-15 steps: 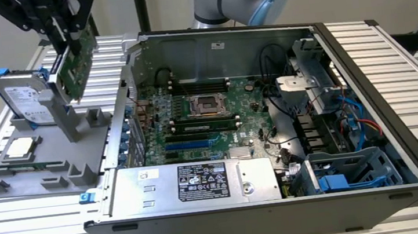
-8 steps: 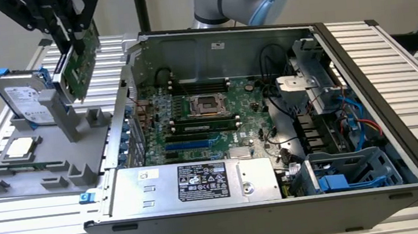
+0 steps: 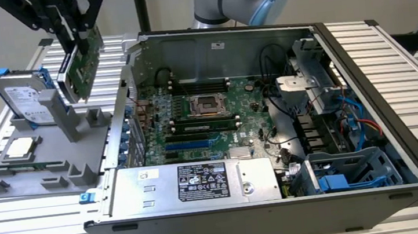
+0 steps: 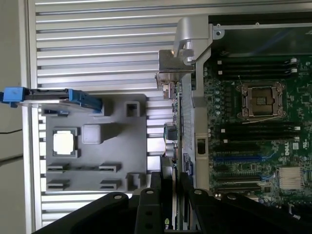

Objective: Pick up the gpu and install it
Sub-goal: 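Pick up the gpu and move the gpu toward the slot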

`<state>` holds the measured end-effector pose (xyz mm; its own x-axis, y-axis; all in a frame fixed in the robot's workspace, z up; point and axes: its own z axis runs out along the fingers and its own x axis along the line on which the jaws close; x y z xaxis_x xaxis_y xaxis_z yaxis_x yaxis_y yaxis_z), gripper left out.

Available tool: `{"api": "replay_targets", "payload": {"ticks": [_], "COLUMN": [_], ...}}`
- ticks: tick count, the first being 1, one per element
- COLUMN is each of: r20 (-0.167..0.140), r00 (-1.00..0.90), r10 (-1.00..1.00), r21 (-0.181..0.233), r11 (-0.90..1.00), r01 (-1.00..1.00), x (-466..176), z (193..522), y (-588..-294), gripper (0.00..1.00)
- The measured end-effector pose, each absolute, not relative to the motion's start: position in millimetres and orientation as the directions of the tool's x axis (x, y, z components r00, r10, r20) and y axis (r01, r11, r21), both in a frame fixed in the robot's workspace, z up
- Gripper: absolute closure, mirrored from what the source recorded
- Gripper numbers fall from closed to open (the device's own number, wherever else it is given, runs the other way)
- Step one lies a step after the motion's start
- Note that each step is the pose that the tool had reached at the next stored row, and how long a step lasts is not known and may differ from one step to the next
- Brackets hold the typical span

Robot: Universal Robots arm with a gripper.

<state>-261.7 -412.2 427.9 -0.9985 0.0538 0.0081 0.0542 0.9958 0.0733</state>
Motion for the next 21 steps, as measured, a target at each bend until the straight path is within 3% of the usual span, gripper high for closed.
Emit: {"api": "replay_targets", "payload": {"ticks": [21], "r20": [0.008], "r00": [-0.999], "r10": [0.054], "r21": [0.073], "r11": [0.996], "r01": [0.054], "x": [-247], "z": [428], "y": [-412], "gripper": [1.0]}}
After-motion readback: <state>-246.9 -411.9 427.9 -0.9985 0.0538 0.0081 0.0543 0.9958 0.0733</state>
